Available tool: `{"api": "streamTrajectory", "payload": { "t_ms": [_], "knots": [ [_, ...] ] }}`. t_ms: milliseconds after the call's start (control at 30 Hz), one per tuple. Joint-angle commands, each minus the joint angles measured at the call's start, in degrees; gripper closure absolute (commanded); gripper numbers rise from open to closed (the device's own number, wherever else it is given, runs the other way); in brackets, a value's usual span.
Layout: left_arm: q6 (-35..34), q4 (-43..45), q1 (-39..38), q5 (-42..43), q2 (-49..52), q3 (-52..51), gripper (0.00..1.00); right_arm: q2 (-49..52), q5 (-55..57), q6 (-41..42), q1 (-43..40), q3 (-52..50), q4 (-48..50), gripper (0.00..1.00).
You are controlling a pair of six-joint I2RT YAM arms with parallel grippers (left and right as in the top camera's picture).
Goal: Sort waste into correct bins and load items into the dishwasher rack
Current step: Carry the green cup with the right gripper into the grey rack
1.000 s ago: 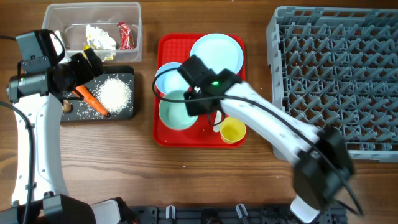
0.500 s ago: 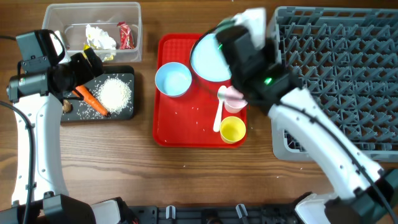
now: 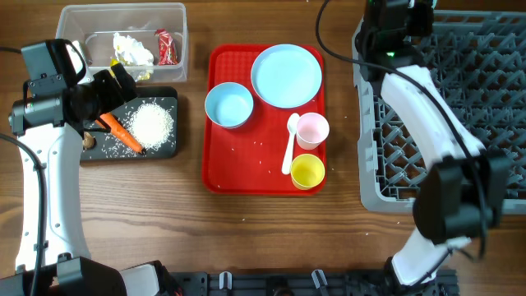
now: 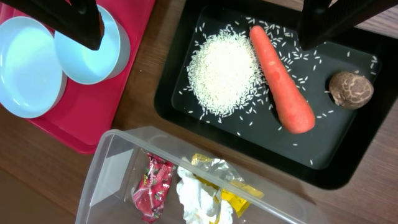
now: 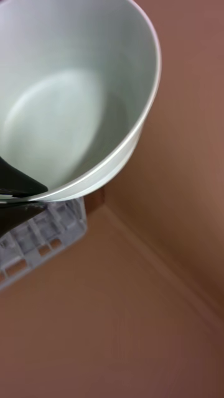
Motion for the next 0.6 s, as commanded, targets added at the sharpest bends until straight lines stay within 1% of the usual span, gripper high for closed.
{"api": "streamTrajectory", "payload": {
  "t_ms": [0, 33, 100, 200, 467, 567],
  "knots": [
    [0.7, 0.0, 0.3, -0.2, 0.2, 0.5, 0.0, 7.1, 5.6, -17.5, -0.7, 0.5, 8.9, 0.96],
    [0.7, 0.0, 0.3, -0.2, 0.2, 0.5, 0.0, 9.0, 6.1, -20.6, -0.8, 0.5, 12.4, 0.96],
    [0.7, 0.0, 0.3, -0.2, 0.2, 0.5, 0.0, 11.5, 6.1, -24.1, -1.2, 0.5, 16.1, 0.95],
    [0.7, 0.0, 0.3, -0.2, 0.2, 0.5, 0.0, 14.1, 6.3, -25.8, -1.9, 0.5, 17.0, 0.95],
    [0.7, 0.0, 0.3, -0.2, 0.2, 0.5, 0.0, 15.3, 8.1, -24.8, -2.8, 0.5, 17.0, 0.96],
    [0.7, 0.0, 0.3, -0.2, 0.2, 0.5, 0.0, 15.3, 7.5, -22.3, -2.8, 0.5, 15.3, 0.96]
  ]
}}
